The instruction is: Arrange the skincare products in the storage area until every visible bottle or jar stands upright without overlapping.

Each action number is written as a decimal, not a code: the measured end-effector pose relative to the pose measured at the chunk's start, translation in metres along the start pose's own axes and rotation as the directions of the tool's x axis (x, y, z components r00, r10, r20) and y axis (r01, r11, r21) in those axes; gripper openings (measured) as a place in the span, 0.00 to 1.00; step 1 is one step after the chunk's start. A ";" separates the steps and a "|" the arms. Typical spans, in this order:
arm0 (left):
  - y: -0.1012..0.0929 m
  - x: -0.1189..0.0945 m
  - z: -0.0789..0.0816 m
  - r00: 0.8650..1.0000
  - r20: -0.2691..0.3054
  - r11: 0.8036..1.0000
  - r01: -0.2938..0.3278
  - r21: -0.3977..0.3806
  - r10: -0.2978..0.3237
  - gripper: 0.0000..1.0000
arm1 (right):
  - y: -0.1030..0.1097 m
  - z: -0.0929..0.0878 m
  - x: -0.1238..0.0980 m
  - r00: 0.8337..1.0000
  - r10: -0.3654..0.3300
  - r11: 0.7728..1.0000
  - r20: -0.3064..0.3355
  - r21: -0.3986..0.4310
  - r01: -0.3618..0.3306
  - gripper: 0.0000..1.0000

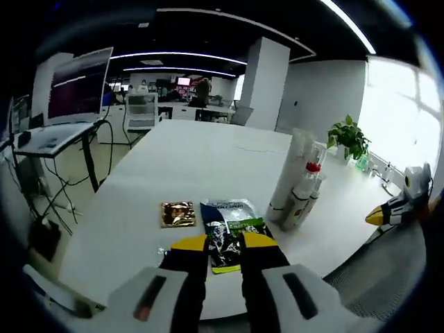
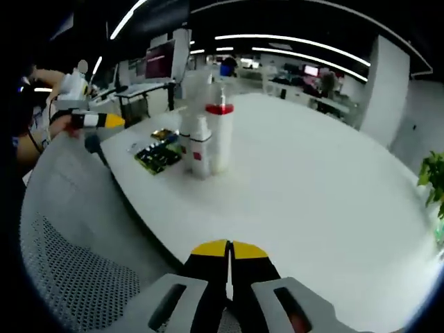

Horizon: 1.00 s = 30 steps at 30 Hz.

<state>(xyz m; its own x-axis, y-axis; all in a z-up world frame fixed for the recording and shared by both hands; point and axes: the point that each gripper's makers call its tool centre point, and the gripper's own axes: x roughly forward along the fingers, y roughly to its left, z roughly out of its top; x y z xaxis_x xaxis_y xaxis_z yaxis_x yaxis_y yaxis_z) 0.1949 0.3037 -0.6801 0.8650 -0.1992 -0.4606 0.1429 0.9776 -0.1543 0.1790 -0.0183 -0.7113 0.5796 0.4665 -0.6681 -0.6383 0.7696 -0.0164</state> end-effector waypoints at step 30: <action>-0.002 0.000 -0.003 0.999 -0.030 0.999 0.014 -0.029 -0.015 0.10 | -0.008 0.008 -0.006 0.997 -0.046 0.999 0.069 0.016 0.045 0.00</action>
<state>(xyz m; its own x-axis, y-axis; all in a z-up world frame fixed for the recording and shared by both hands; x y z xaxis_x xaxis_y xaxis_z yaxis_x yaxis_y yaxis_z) 0.1927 0.3014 -0.6827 0.8482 -0.2154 -0.4840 0.1407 0.9724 -0.1861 0.1844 -0.0239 -0.7013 0.6422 0.4597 -0.6134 -0.6033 0.7968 -0.0344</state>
